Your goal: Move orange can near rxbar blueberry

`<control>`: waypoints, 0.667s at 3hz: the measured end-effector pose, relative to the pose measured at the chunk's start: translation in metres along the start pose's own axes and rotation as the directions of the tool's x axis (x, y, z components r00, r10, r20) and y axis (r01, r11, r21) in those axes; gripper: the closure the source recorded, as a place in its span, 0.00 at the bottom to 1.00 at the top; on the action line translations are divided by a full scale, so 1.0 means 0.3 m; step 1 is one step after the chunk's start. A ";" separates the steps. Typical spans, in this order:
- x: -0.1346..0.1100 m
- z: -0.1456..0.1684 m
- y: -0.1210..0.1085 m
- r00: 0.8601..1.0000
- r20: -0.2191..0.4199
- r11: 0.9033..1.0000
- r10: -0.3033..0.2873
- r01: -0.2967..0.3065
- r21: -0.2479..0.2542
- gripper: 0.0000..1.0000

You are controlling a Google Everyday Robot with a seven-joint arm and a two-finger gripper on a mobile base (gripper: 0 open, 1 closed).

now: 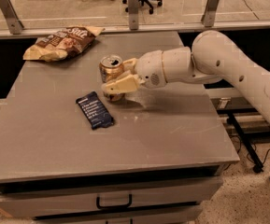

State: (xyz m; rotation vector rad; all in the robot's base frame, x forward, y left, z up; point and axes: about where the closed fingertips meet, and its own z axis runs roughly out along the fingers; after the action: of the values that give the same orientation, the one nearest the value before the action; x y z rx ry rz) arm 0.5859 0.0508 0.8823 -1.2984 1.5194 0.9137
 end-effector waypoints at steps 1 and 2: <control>0.033 0.050 0.063 0.998 -0.047 0.998 -0.031 0.028 -0.054 0.59; 0.041 0.063 0.079 0.997 -0.059 0.997 -0.039 0.035 -0.071 0.35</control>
Offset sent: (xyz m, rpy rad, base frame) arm -0.0341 0.0268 -0.0366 -0.1121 -0.0037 0.1297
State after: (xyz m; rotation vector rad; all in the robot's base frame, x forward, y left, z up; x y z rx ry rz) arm 0.5653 0.0688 0.8643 -1.4110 1.5161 0.9178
